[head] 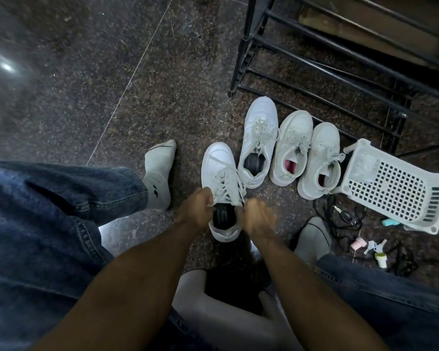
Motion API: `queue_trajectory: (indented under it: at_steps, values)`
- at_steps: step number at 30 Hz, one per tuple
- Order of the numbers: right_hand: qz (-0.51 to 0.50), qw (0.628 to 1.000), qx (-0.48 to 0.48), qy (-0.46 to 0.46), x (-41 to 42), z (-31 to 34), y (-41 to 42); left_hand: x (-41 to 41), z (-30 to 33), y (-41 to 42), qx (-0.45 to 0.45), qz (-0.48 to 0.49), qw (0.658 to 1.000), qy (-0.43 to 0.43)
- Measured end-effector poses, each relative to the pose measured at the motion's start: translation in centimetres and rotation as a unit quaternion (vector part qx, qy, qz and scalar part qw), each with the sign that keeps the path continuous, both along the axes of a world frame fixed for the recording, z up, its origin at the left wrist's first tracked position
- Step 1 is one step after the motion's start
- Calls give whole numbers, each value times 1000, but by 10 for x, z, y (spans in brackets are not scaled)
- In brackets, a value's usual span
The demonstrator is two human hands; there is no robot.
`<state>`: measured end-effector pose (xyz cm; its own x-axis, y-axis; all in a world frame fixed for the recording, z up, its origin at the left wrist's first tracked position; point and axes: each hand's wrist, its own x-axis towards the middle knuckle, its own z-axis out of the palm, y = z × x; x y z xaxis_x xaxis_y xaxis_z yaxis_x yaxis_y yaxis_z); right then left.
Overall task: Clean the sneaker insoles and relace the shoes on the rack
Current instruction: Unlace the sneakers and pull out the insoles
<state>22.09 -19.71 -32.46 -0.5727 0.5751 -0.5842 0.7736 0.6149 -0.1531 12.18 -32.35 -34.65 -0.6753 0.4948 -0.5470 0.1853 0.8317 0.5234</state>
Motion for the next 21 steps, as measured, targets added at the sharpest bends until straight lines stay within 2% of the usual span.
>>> queue_trajectory:
  at_steps: [3, 5, 11, 17, 21]
  values:
    - [60, 997, -37, -2, -8, 9, -24, 0, 4, 14, -32, 115, 992, -43]
    - [75, 995, -67, 3, -10, 12, -35, -1, 4, 18, -57, 120, 990, -48]
    - [-73, 985, -152, -31, -14, 4, -37, -8, 5, 19, -55, 195, 976, -82]
    - [-139, 962, -219, -90, -29, -11, -35, -10, 1, 19, -34, 355, 924, -139]
    - [-194, 944, -256, -72, -38, -25, -32, -14, -2, 20, -31, 359, 918, -168]
